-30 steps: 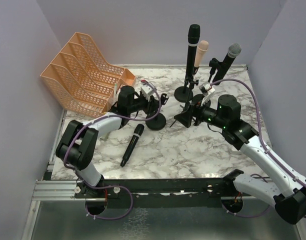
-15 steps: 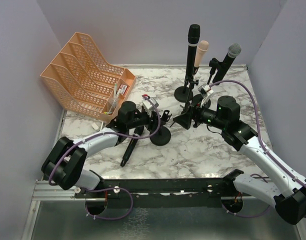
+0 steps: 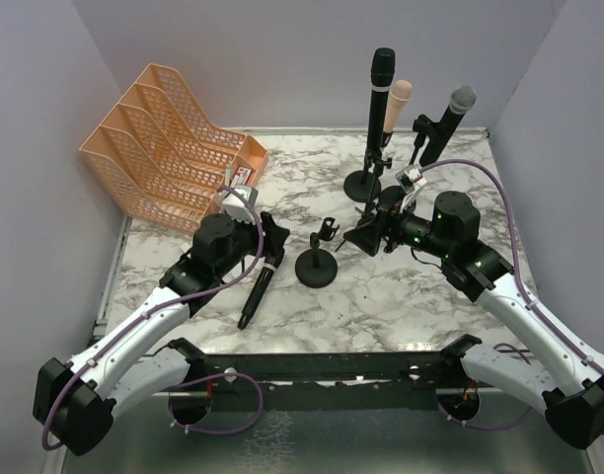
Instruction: Attach the microphones to the stand
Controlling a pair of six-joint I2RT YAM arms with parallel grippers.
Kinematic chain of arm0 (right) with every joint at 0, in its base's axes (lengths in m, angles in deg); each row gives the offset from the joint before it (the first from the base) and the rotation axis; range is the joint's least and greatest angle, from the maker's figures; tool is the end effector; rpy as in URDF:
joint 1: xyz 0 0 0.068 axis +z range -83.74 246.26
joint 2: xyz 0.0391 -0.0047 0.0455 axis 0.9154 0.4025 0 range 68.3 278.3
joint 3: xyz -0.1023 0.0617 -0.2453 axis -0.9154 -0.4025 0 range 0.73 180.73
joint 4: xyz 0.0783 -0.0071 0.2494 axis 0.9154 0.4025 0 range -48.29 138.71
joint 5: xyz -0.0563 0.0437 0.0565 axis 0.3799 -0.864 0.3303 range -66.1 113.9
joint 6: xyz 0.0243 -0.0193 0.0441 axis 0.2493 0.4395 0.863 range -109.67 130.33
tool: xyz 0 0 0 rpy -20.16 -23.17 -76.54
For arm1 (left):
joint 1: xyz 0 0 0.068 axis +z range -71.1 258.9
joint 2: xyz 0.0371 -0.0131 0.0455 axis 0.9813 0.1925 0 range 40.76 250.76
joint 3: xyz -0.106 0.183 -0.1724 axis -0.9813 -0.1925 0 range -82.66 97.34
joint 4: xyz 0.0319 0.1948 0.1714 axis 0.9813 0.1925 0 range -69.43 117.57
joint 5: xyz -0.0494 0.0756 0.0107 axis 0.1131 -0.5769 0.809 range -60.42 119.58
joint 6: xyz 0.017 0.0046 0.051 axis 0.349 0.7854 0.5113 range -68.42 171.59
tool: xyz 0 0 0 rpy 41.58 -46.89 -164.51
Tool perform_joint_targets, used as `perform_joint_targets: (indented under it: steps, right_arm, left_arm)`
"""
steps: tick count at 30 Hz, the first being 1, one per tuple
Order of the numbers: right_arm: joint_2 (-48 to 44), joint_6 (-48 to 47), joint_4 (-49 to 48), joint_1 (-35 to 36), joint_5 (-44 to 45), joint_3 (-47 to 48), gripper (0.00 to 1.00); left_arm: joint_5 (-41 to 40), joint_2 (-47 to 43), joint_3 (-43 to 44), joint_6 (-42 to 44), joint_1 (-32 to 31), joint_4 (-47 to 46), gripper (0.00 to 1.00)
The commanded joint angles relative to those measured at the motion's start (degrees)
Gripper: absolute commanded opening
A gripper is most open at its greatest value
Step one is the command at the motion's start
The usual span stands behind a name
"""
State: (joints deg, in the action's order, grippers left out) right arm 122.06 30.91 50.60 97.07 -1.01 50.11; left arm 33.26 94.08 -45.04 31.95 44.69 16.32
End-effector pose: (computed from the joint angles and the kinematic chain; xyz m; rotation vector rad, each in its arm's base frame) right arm 0.1782 0.1237 0.3432 -0.4933 1.8371 1.0159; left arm 0.1820 -0.1266 0.2950 0.2797 1.8082 -0.7298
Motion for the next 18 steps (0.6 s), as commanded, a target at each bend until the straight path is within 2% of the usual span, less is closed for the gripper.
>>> perform_joint_targets:
  steps: [1, 5, 11, 18]
  right_arm:
    - [0.0, 1.6, -0.9, 0.4, 2.4, 0.4, 0.68]
    - [0.4, 2.5, -0.8, 0.4, 4.0, 0.1, 0.68]
    - [0.3, 3.2, -0.5, 0.4, 5.5, -0.8, 0.68]
    - [0.9, 3.3, 0.0, 0.4, 6.4, -0.9, 0.68]
  left_arm:
    - [-15.9, -1.4, 0.5, -9.5, 0.0, 23.1, 0.65]
    - [-15.2, 0.6, -0.8, -12.2, 0.0, 26.1, 0.67]
    - [-12.5, 9.6, -2.0, -13.4, 0.0, 27.0, 0.67]
    - [-11.6, 19.7, -1.5, -12.2, -0.1, 26.8, 0.57]
